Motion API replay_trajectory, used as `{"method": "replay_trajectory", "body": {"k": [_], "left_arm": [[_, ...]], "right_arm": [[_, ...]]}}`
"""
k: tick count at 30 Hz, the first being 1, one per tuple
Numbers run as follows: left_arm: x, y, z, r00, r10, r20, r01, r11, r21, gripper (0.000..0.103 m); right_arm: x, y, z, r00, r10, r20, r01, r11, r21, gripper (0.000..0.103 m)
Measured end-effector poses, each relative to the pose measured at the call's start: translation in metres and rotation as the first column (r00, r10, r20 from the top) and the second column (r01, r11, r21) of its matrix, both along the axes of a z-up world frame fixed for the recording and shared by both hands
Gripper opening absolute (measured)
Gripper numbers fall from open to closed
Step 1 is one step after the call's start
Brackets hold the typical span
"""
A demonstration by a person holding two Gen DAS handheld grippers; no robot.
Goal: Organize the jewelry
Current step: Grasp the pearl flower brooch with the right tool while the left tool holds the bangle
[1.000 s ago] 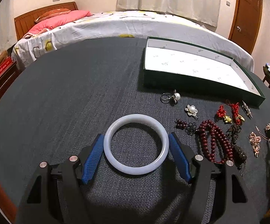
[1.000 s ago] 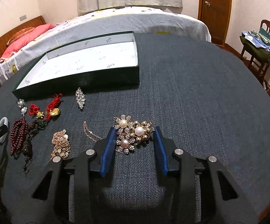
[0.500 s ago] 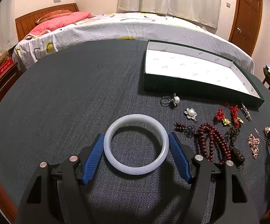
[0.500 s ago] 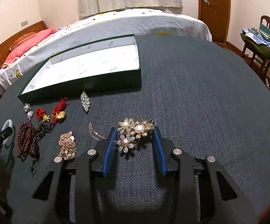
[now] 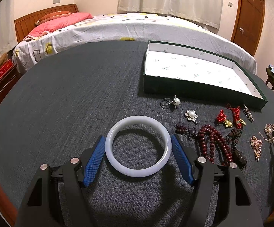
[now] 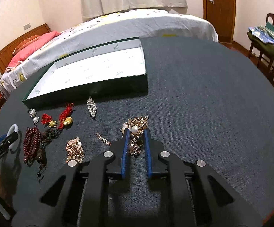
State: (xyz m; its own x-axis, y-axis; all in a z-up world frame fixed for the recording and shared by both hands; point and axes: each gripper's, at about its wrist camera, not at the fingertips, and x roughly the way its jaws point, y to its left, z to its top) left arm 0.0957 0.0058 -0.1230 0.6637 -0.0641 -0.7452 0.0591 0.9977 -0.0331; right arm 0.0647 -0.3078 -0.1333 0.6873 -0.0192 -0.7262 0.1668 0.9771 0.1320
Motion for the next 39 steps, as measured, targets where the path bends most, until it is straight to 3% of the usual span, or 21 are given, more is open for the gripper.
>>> {"method": "replay_trajectory", "body": {"k": [5, 14, 16, 18, 21, 25, 26, 39], "left_arm": [[0.001, 0.0, -0.001, 1.0, 0.002, -0.006, -0.002, 1.0, 0.0, 0.068], [0.002, -0.001, -0.003, 1.0, -0.004, -0.011, 0.004, 1.0, 0.003, 0.068], [0.002, -0.001, -0.003, 1.0, -0.003, -0.013, 0.003, 1.0, 0.004, 0.069], [0.003, -0.001, -0.003, 1.0, -0.003, -0.016, 0.003, 1.0, 0.004, 0.069], [0.004, -0.002, -0.003, 1.0, -0.005, -0.016, 0.006, 1.0, 0.006, 0.068], [0.004, -0.003, -0.004, 1.0, -0.006, -0.02, 0.006, 1.0, 0.003, 0.069], [0.005, -0.003, -0.005, 1.0, -0.006, -0.021, 0.006, 1.0, 0.003, 0.068], [0.003, -0.005, -0.001, 1.0, -0.01, -0.009, 0.01, 1.0, 0.004, 0.069]], "right_arm": [[0.004, -0.004, -0.006, 1.0, -0.01, -0.014, 0.011, 0.999, 0.041, 0.028], [0.015, -0.008, -0.01, 0.999, -0.028, -0.015, 0.029, 0.994, 0.101, 0.034], [0.017, -0.008, -0.009, 0.999, -0.029, -0.015, 0.03, 0.994, 0.109, 0.04], [0.02, -0.004, -0.008, 1.0, -0.025, -0.011, 0.026, 0.994, 0.102, 0.053], [0.026, 0.005, -0.008, 1.0, -0.015, -0.016, 0.016, 0.999, 0.051, 0.057], [0.032, 0.01, -0.008, 0.999, -0.014, -0.034, 0.014, 1.0, -0.002, 0.053], [0.033, 0.012, -0.008, 0.999, -0.017, -0.042, 0.016, 0.999, -0.028, 0.045], [0.019, 0.017, -0.005, 1.0, 0.019, -0.018, -0.02, 0.999, -0.029, 0.044]]}}
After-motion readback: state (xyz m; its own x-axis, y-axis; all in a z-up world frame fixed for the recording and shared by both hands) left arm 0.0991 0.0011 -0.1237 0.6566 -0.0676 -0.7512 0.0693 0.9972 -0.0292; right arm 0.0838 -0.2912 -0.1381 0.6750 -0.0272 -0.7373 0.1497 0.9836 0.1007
